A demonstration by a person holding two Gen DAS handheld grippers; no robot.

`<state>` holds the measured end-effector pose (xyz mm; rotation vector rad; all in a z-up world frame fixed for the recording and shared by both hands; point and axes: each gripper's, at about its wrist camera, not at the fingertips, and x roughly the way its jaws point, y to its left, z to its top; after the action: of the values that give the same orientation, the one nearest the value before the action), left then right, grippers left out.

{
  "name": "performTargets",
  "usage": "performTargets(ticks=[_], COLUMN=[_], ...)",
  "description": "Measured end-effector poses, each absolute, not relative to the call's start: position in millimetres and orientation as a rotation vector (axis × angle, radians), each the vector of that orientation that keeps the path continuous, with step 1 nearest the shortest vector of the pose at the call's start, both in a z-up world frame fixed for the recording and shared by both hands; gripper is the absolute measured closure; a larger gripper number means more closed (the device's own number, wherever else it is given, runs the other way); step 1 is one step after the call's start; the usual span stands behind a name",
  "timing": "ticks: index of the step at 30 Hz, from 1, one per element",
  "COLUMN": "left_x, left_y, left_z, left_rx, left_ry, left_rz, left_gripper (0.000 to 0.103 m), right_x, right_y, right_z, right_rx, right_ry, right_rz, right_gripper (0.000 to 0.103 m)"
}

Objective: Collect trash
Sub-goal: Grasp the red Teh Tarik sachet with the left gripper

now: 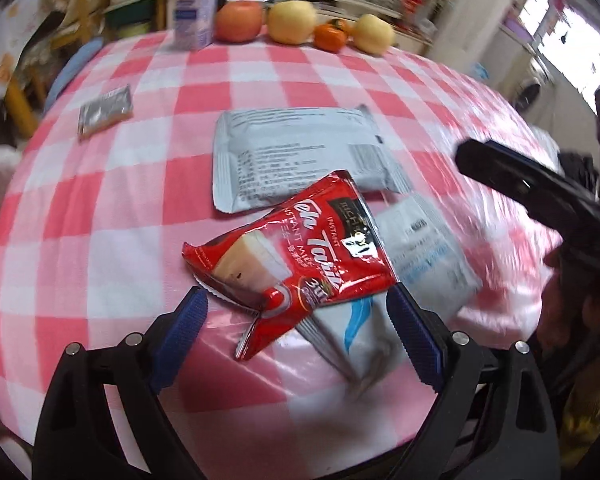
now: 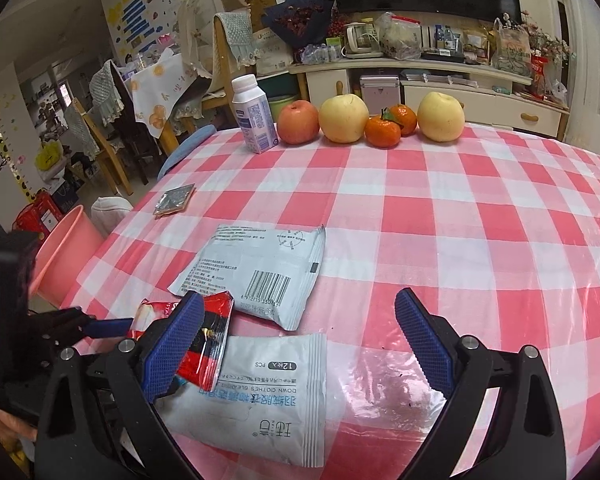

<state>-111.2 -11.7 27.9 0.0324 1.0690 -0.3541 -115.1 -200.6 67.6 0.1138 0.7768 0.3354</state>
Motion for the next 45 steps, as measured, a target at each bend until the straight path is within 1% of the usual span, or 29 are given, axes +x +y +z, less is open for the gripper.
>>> performTargets(ticks=[4,8,13,22,27,29,34,41,45], left_x=[-114,-109,-102,-80,-80,-81,-82,-83,-80], left_y=[-12,-20,-27,-29,-31,-29,-21,10,33], left_z=[42,37,32,19,18,18,21,30,36], left_rx=[0.191,0.414,0.477,0.344,0.282,0.263,0.224,0.088,0.012], left_ry=[1.006,0.973,0.960,0.993,0.967,0.961,0.964,0.949,0.936], left_rz=[-0.368,-0.409,-0.518,-0.611,-0.589,-0.576,-0.521,-0.437,-0.378], left_gripper=[0.011,0.011,0.011,0.012,0.022,0.028,0.037,0.040,0.041], right_x=[-111,-107,-103,-96,-94,-93,-91,-90,-85], right_y=[-202,-199,-192,-192,-188,-187,-183,-175,-173], right_z=[63,57,51,48,47,46,45,43,44], right_rx=[0.139,0.159,0.138,0.129,0.117,0.112,0.097,0.076,0.084], right_ry=[0.801,0.839,0.865,0.876,0.880,0.882,0.885,0.889,0.886], right_rz=[0.346,0.373,0.388,0.366,0.364,0.364,0.368,0.379,0.382], right_gripper=[0.008,0.008,0.008,0.008,0.008,0.008,0.008,0.008,0.008])
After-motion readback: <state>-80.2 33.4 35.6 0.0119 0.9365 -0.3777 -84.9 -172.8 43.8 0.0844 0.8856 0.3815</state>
